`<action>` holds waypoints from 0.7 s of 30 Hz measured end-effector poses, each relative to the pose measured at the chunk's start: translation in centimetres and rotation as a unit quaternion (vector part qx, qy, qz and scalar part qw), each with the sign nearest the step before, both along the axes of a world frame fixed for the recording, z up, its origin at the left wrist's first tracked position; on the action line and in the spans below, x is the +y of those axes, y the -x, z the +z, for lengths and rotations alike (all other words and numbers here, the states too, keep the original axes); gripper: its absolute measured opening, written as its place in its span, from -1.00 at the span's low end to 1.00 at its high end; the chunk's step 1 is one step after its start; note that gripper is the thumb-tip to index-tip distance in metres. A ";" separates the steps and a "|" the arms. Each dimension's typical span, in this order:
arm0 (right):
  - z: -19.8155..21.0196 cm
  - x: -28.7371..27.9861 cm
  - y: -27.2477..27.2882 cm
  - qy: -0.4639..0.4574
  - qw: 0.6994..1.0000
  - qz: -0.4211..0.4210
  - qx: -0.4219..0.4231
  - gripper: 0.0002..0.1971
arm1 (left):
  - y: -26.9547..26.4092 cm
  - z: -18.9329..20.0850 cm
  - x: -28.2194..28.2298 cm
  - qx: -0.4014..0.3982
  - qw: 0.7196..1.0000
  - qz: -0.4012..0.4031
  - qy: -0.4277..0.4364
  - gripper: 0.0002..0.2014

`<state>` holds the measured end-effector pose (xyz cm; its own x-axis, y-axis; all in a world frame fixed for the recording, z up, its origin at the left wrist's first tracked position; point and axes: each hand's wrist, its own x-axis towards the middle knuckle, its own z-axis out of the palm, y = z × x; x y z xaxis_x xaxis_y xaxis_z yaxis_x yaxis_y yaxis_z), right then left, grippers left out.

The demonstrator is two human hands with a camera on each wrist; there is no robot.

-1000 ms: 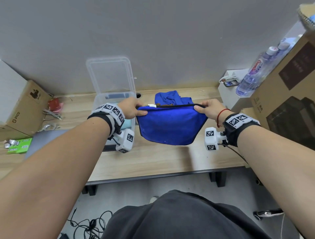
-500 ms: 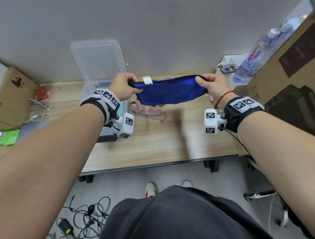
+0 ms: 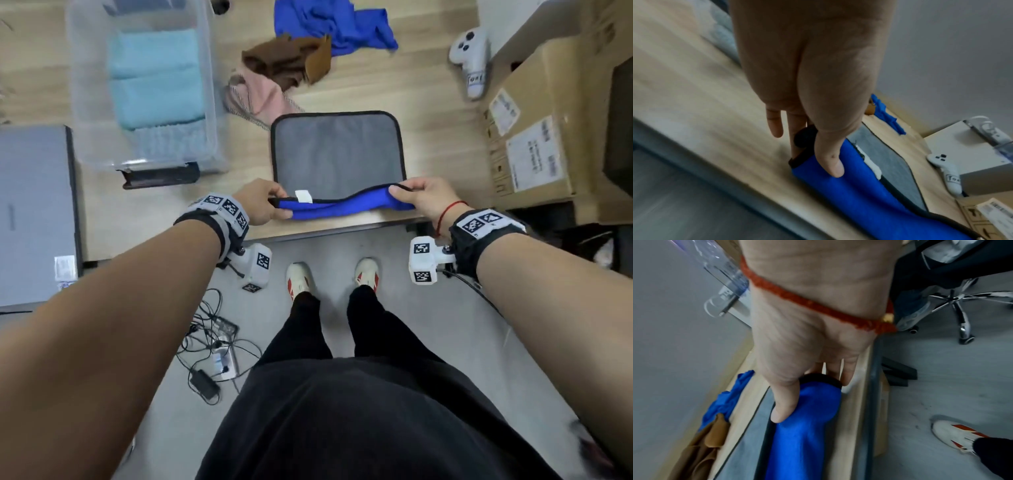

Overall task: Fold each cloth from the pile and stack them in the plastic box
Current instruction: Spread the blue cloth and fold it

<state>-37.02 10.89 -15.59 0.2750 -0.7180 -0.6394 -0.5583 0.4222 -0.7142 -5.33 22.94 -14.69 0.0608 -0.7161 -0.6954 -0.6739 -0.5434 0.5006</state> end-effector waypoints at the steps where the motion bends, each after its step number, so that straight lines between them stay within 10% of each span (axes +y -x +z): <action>1: -0.6 0.4 0.1 -0.011 1.000 0.001 0.003 -0.94 | 0.1 -0.7 0.5 0.010 1.000 -0.006 -0.019 -0.84; 21: -1.7 -8.7 -7.0 0.095 0.994 0.005 0.050 -0.89 | -2.8 -3.5 -6.0 -0.086 0.976 0.177 0.094 -0.72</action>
